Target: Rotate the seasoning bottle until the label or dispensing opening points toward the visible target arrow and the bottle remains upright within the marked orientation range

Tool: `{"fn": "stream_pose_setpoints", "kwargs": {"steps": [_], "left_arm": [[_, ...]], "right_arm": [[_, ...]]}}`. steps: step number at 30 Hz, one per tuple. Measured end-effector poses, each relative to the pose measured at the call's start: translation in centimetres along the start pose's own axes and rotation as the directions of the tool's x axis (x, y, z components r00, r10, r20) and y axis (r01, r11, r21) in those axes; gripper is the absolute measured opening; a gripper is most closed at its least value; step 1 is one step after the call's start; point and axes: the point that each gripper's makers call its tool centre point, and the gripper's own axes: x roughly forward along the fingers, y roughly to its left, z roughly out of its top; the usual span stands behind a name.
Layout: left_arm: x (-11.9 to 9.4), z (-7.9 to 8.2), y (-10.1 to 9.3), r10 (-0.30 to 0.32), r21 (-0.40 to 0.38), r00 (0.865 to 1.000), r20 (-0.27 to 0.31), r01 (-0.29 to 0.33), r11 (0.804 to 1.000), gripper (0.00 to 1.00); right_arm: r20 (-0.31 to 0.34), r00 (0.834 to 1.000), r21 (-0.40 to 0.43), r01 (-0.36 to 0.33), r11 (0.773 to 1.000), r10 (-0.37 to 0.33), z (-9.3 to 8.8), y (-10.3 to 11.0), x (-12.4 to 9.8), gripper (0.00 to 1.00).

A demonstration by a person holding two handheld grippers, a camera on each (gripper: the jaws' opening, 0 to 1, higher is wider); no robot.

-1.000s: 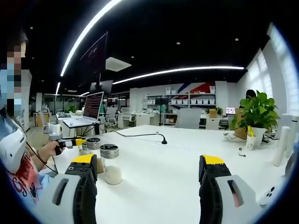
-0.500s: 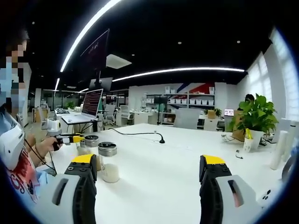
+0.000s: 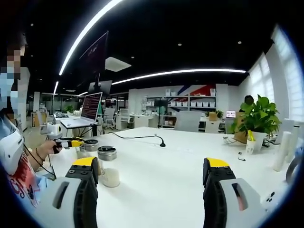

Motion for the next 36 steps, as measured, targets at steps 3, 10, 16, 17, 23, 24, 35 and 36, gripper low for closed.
{"fn": "stream_pose_setpoints", "kwargs": {"steps": [3, 10, 16, 17, 23, 24, 35, 36], "left_arm": [[0.0, 0.0, -0.2, -0.041, 0.009, 0.999, 0.009, 0.041, 0.999, 0.34], [0.2, 0.0, -0.4, -0.113, 0.002, 0.994, 0.009, 0.113, 0.994, 0.34], [0.2, -0.1, -0.9, -0.189, 0.003, 0.982, 0.002, 0.189, 0.982, 0.34], [0.2, -0.1, -0.9, -0.194, -0.001, 0.981, 0.003, 0.194, 0.981, 0.34], [0.1, -0.2, -1.1, -0.242, -0.018, 0.970, -0.002, 0.242, 0.970, 0.34], [0.1, -0.2, -1.1, -0.249, -0.017, 0.968, -0.005, 0.249, 0.968, 0.34], [0.1, -0.4, -1.5, -0.292, 0.032, 0.956, -0.011, 0.292, 0.956, 0.35], [0.1, -0.5, -1.6, -0.283, 0.059, 0.959, -0.018, 0.283, 0.957, 0.39]], "right_arm": [[-0.004, 1.000, 0.000, -0.009, 1.000, 0.009, -0.1, 0.2, 0.1, 0.94], [-0.008, 1.000, 0.015, -0.001, 1.000, 0.001, -0.2, 0.1, 0.2, 0.95], [-0.009, 1.000, 0.007, -0.004, 1.000, 0.004, -0.2, 0.3, 0.2, 0.95], [-0.009, 1.000, 0.007, -0.005, 1.000, 0.005, -0.2, 0.3, 0.2, 0.95], [-0.010, 1.000, -0.001, -0.020, 1.000, 0.020, 0.0, 0.7, 0.4, 0.94], [-0.007, 1.000, -0.001, -0.021, 1.000, 0.021, 0.0, 0.8, 0.4, 0.94], [-0.013, 1.000, -0.001, -0.019, 1.000, 0.019, -0.1, 0.8, 0.5, 0.94], [-0.014, 1.000, -0.002, -0.019, 1.000, 0.019, -0.2, 0.8, 0.6, 0.94]]}}
